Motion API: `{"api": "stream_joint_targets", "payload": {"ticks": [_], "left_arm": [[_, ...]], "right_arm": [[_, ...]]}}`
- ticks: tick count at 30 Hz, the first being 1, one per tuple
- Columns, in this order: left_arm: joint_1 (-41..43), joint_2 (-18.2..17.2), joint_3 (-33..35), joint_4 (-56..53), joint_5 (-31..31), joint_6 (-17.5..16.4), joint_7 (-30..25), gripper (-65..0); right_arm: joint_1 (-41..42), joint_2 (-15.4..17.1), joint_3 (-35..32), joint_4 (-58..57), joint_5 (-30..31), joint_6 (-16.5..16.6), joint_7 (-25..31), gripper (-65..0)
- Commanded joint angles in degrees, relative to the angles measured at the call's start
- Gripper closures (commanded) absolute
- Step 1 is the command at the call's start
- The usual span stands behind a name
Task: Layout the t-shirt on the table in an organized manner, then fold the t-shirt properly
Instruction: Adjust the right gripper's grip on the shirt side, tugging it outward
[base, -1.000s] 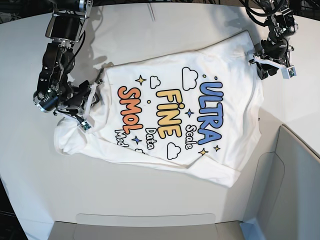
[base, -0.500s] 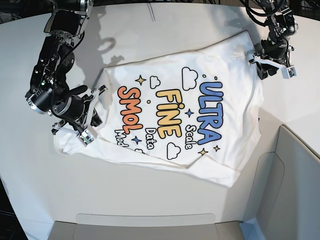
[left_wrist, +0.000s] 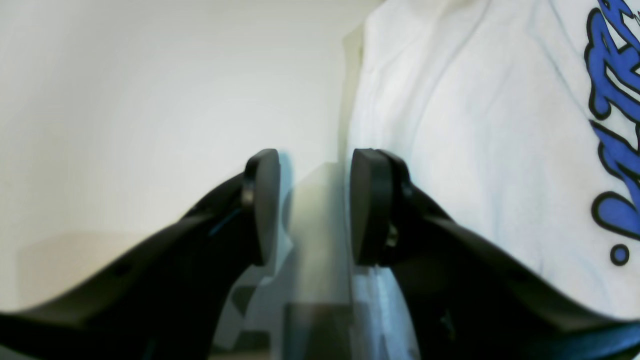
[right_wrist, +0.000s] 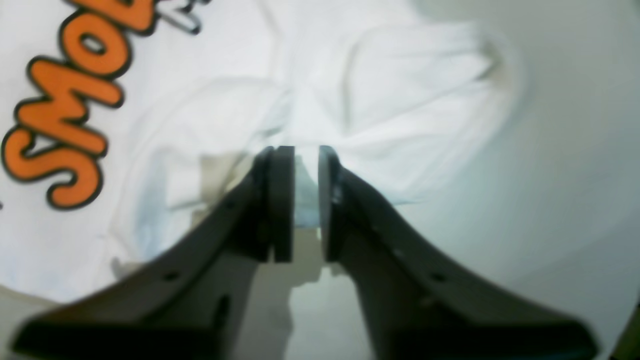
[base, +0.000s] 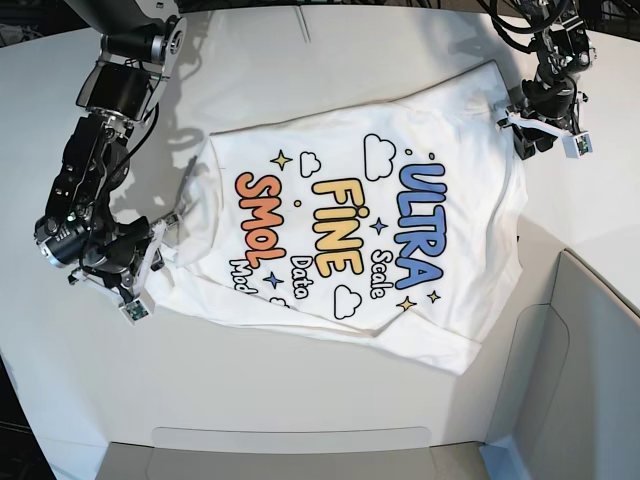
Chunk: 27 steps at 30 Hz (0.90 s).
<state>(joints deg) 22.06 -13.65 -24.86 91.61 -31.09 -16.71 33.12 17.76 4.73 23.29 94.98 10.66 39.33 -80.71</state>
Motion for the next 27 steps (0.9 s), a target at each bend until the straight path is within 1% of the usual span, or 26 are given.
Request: {"api": "stream_joint_targets", "payload": {"ticks": [1,2,4,7,12,14,16,18,24,27], "left_arm": [[0.48,-0.37,-0.06,0.39,0.28,0.23,1.65,-23.4],[0.48,-0.37,-0.06,0.39,0.28,0.23,1.65,-23.4],[0.48,-0.37,-0.06,0.39,0.28,0.23,1.65,-23.4],[0.48,-0.37,-0.15,0.39,0.28,0.23,1.65,-23.4],[0.48,-0.28,-0.15,0.39,0.28,0.23,1.65,-23.4],[0.48,-0.28,-0.15,0.39,0.28,0.23,1.65,-23.4],[0.48,-0.28,-0.15,0.39,0.28,0.23,1.65,-23.4],[0.48,-0.28,-0.15,0.39,0.28,0.23,1.65,-23.4],[0.31,-0.28,-0.15,0.39,0.37,0.23,1.65,-23.4],[0.31,-0.28,-0.15,0.39,0.37,0.23,1.65,-23.4]], "right_arm": [[2.68,0.41,-0.04,1.06,0.73,0.67,0.71,-18.5],[3.82,0.41,-0.04,1.06,0.73,0.67,0.71,-21.2],[5.49,0.41,-0.04,0.89,0.47,0.67,0.71,-23.7],[6.99,0.06,0.05,-1.57,0.20,0.67,0.71,-23.7],[8.83,-0.12,0.23,-11.51,0.20,0.67,0.71,-23.7],[8.92,-0.29,2.51,-13.35,0.38,0.67,0.71,-23.7],[8.92,-1.52,6.03,-14.50,0.64,0.67,0.71,-23.7],[8.92,-1.79,7.52,-15.37,0.82,0.67,0.71,-23.7],[8.92,-1.79,7.52,-18.45,4.25,0.67,0.71,-23.6],[8.92,-1.79,7.44,-19.07,4.60,0.67,0.71,-23.6]]}}
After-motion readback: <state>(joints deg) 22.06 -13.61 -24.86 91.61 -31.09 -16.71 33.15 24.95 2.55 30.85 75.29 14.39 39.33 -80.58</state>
